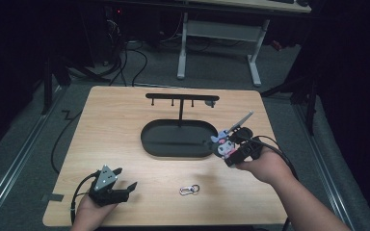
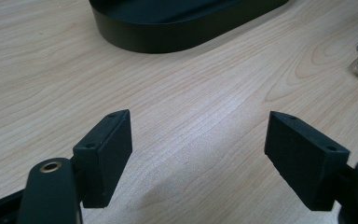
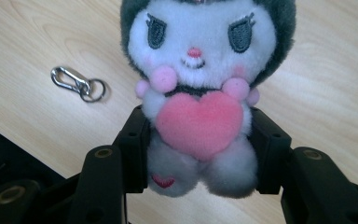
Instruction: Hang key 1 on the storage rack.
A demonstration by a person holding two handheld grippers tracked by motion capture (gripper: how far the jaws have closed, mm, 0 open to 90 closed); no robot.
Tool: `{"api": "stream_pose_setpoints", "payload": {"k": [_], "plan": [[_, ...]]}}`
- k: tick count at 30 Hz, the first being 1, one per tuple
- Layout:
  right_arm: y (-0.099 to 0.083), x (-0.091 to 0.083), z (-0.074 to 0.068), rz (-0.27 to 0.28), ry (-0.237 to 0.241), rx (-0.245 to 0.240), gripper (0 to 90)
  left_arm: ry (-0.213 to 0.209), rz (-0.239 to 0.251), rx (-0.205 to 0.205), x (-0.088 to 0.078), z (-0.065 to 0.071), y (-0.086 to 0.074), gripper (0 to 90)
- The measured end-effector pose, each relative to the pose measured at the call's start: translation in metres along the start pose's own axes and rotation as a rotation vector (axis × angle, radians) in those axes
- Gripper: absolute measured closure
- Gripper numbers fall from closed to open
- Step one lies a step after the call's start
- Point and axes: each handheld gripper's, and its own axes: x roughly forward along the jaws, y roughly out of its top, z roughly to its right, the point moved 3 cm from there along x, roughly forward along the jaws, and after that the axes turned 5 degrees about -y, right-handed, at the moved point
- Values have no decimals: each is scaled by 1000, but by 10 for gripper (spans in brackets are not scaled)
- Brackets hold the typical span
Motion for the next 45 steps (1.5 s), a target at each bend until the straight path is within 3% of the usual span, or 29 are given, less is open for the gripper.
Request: {"api": "stream_pose_setpoints", "payload": {"k": [3,22,35,45], "plan": [[15,-6,0,8,-3,-3,503,-2,-2,2,0,0,0,242],[64,-21,3,57,-20,-17,503,-2,1,-8,0,-2,-1,242],[77,-22,3,62,-23,-30,503,-5,-3,-8,-1,-3,-2,242],[74,-7,10,45,-19,10,503,-9,-5,-7,-1,-3,-2,243]]}}
